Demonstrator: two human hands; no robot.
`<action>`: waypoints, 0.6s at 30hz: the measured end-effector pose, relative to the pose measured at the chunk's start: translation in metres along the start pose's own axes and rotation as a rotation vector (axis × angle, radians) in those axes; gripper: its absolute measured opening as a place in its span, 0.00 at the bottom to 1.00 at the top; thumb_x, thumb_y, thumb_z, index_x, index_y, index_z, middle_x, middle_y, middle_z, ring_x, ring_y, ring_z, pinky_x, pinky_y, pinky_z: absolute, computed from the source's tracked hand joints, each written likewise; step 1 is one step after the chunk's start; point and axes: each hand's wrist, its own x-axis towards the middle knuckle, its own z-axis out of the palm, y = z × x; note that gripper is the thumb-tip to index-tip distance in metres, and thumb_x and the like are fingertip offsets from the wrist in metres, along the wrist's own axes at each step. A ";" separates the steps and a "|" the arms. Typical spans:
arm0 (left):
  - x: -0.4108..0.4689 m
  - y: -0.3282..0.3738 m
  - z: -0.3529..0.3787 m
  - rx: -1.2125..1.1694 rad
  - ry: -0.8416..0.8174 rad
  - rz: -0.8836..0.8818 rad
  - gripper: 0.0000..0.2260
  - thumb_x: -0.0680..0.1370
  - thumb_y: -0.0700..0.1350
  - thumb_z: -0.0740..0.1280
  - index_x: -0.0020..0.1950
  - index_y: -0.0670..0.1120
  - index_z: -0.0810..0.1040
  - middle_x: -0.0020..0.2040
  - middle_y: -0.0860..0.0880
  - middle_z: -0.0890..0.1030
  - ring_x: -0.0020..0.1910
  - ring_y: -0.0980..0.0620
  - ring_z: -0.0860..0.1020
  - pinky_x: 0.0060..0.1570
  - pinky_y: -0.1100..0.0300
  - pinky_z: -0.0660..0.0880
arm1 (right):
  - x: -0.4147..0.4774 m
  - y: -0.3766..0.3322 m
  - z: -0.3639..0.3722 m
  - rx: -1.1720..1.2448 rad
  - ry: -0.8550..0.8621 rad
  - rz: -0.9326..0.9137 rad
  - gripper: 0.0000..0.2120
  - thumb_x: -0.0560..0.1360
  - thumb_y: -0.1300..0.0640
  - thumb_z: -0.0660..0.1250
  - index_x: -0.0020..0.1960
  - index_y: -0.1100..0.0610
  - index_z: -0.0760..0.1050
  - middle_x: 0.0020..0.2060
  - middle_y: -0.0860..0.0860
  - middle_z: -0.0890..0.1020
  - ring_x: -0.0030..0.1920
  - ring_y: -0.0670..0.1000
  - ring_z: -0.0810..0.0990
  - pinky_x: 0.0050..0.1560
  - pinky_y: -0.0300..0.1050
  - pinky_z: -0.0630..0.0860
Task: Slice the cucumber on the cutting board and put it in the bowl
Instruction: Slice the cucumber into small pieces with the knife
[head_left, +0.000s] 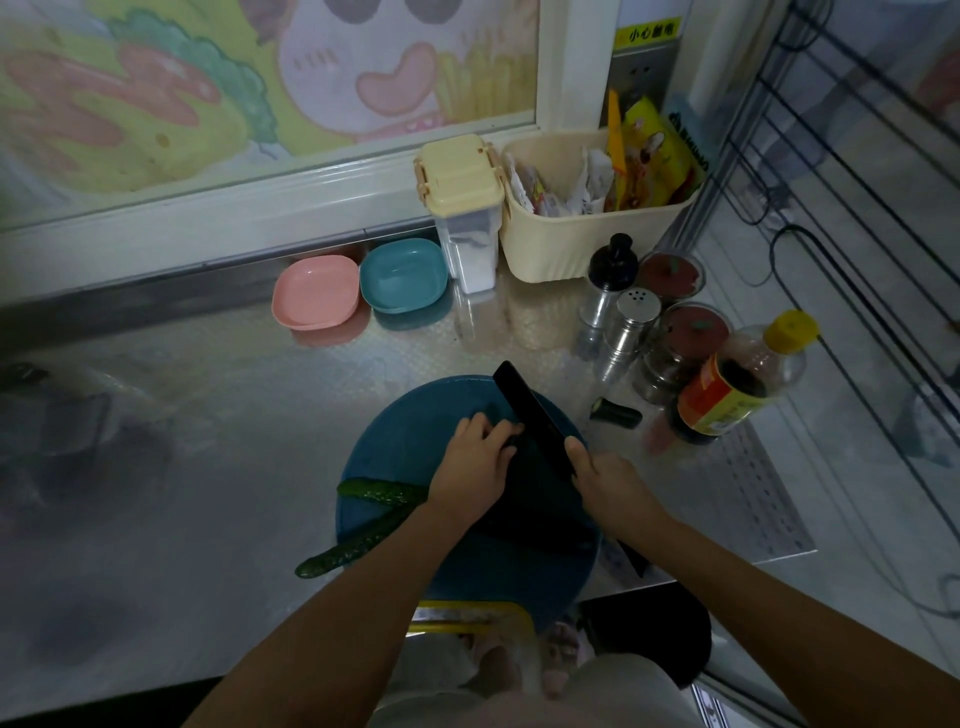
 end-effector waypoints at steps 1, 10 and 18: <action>0.000 0.000 0.000 0.000 0.003 0.003 0.11 0.77 0.41 0.64 0.60 0.46 0.75 0.46 0.43 0.72 0.46 0.47 0.69 0.44 0.53 0.70 | 0.000 0.001 0.000 0.013 0.006 0.006 0.29 0.82 0.46 0.47 0.26 0.57 0.65 0.23 0.51 0.69 0.26 0.49 0.68 0.30 0.43 0.63; 0.002 -0.001 0.000 -0.011 -0.009 -0.001 0.12 0.78 0.41 0.63 0.61 0.45 0.75 0.47 0.43 0.73 0.47 0.46 0.69 0.44 0.50 0.71 | 0.008 -0.010 0.011 -0.049 -0.022 0.007 0.28 0.82 0.47 0.46 0.29 0.57 0.66 0.26 0.52 0.71 0.29 0.49 0.71 0.32 0.43 0.64; 0.001 -0.003 -0.001 -0.016 0.003 0.005 0.12 0.78 0.42 0.63 0.61 0.46 0.75 0.47 0.43 0.72 0.47 0.46 0.69 0.44 0.50 0.72 | 0.003 0.000 0.003 -0.048 -0.012 0.027 0.28 0.82 0.46 0.47 0.30 0.60 0.67 0.28 0.54 0.72 0.31 0.52 0.71 0.36 0.45 0.65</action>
